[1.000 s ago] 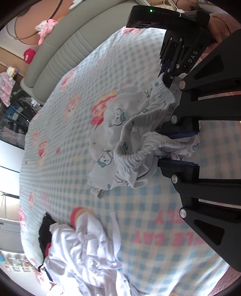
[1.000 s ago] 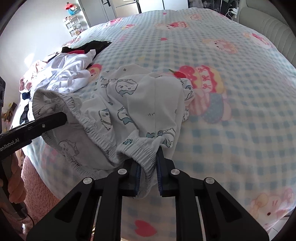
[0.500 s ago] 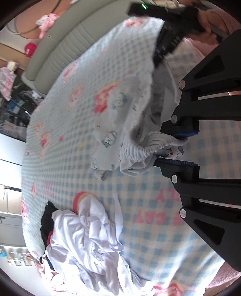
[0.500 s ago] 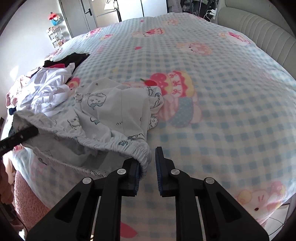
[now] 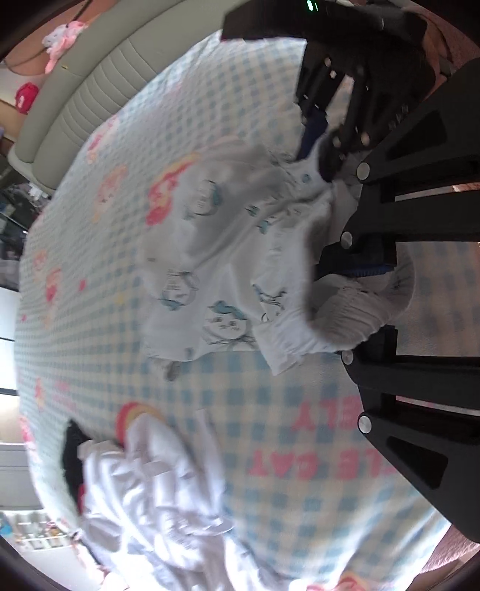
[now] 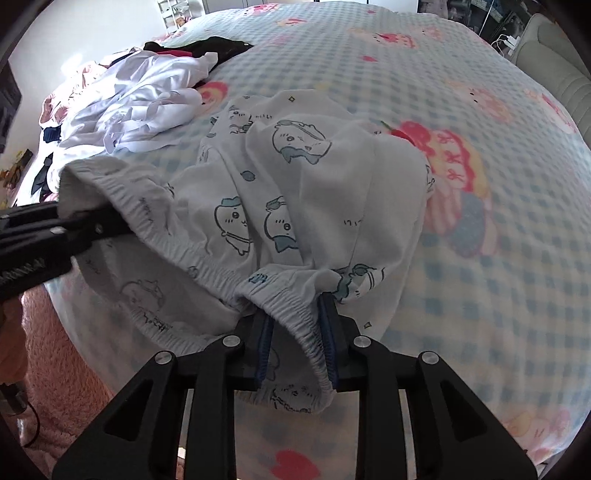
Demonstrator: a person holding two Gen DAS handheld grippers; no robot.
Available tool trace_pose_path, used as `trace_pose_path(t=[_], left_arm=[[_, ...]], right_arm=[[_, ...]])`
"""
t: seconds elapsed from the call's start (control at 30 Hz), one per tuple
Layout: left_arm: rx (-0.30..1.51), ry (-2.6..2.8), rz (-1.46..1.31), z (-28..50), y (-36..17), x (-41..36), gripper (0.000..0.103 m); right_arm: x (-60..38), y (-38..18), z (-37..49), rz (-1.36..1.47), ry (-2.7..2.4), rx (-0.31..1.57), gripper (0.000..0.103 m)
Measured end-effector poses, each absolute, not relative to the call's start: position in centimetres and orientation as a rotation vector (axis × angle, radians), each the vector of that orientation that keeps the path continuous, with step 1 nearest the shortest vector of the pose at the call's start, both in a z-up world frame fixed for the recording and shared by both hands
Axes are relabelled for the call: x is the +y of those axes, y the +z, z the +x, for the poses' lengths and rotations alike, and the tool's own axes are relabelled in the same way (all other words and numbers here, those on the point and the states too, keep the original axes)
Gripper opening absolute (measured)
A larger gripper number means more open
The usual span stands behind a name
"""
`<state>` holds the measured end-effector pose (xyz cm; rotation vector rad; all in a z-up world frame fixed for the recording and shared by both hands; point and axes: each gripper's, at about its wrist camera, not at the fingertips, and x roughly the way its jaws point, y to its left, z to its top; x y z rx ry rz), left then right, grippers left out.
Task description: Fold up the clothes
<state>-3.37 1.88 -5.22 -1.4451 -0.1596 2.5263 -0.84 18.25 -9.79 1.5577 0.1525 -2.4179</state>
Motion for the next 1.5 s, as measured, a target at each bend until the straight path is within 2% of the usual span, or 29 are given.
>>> trace_pose_path(t=[0.3, 0.37, 0.4, 0.47, 0.77, 0.97, 1.23, 1.4, 1.5], left_arm=[[-0.066, 2.580, -1.124, -2.4, 2.7, 2.0, 0.018], [-0.081, 2.577, -1.091, -2.2, 4.1, 2.0, 0.018], [-0.084, 2.581, -1.077, -2.1, 4.5, 1.9, 0.018], [-0.086, 2.586, -1.060, -1.9, 5.0, 1.6, 0.018], [-0.152, 2.581, -1.122, -2.2, 3.7, 0.1, 0.018], [-0.114, 2.606, -1.115, -1.8, 3.5, 0.5, 0.018], [-0.234, 2.568, -1.076, -2.5, 4.2, -1.3, 0.018], [-0.273, 2.513, -1.183, -5.7, 0.2, -0.9, 0.018], [-0.235, 2.500, -1.239, -10.1, -0.1, -0.2, 0.015]], right_arm=[[19.7, -7.6, -0.6, 1.509, -2.487, 0.076, 0.024], [20.0, -7.2, -0.6, 1.502, -2.501, 0.057, 0.016], [20.1, -7.1, -0.6, 1.499, -2.508, 0.047, 0.009], [20.5, -6.5, -0.7, 1.488, -2.535, 0.029, 0.009], [24.8, -1.8, -1.2, 1.386, -2.778, -0.030, 0.009], [25.2, -1.1, -1.2, 1.359, -2.813, -0.029, 0.009], [26.7, 3.9, 0.0, 1.143, -2.890, -0.132, 0.009], [26.6, 0.6, -3.4, 1.299, -2.807, -0.098, 0.009], [26.5, -1.4, -6.1, 1.398, -2.750, -0.065, 0.008]])
